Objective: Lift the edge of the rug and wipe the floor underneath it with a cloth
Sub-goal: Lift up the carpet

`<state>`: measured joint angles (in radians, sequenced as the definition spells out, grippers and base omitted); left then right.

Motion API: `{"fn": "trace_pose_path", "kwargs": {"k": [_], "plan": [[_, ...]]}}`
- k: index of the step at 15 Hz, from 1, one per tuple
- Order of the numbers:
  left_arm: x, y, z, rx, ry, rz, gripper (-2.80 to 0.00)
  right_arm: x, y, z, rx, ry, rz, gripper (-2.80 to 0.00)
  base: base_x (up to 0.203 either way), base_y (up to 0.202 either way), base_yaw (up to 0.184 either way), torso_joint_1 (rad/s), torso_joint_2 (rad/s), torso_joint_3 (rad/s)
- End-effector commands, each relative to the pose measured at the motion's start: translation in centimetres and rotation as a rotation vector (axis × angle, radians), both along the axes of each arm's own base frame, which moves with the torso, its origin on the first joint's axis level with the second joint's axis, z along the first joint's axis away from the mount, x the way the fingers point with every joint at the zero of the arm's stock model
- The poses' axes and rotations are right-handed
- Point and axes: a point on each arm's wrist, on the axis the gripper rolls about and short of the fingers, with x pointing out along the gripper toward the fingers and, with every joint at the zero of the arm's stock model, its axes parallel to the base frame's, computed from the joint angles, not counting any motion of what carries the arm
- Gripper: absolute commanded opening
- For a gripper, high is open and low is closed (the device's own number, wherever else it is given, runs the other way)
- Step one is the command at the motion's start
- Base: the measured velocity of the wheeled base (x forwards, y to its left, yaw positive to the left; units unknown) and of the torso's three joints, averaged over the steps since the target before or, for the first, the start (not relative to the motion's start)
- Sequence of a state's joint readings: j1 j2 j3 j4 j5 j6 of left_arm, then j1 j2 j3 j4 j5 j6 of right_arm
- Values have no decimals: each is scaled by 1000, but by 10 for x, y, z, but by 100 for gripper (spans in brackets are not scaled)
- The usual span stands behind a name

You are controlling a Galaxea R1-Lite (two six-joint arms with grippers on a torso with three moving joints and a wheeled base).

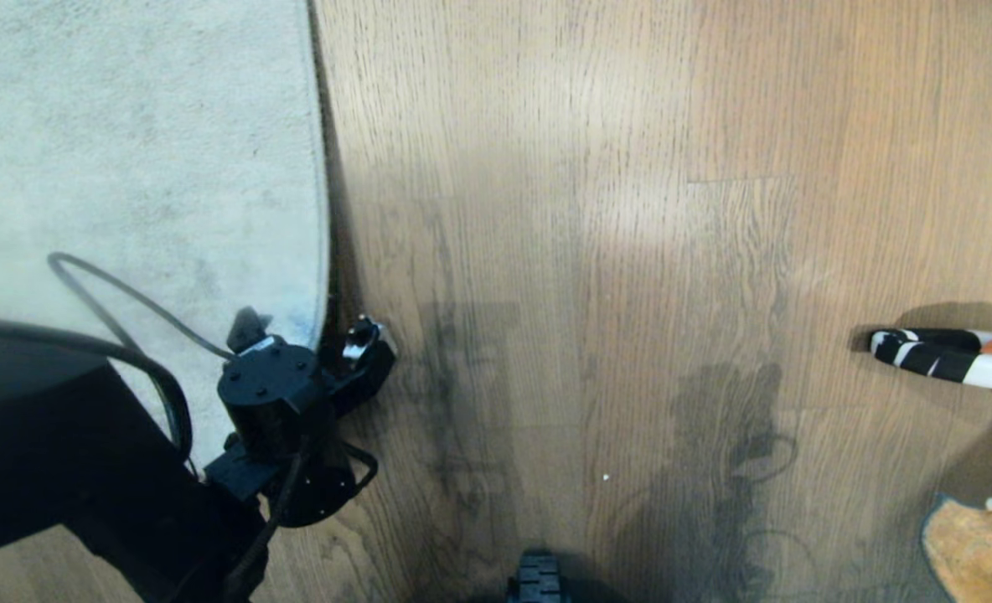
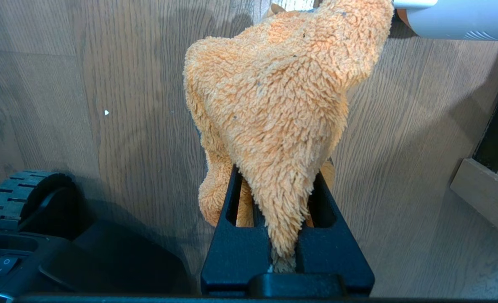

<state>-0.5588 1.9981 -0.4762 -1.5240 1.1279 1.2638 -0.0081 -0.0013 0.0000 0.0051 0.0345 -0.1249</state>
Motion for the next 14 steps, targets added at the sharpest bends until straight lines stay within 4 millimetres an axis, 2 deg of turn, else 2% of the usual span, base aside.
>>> {"fn": "trace_pose_path", "kwargs": {"k": [1,10,11,14], "plan": [[-3,-3,-7,-2,0,3,0,0,0,0,-1,1,-2,-280,0,0,0,0,0,0],[-8,-1,-23,-36,11,20,0,0,0,0,-1,1,0,-280,0,0,0,0,0,0],[-8,-1,-23,-35,12,21,-280,0,0,0,-1,1,0,-280,0,0,0,0,0,0],[-7,-1,-24,-48,5,22,-280,0,0,0,-1,1,-1,-280,0,0,0,0,0,0]]}}
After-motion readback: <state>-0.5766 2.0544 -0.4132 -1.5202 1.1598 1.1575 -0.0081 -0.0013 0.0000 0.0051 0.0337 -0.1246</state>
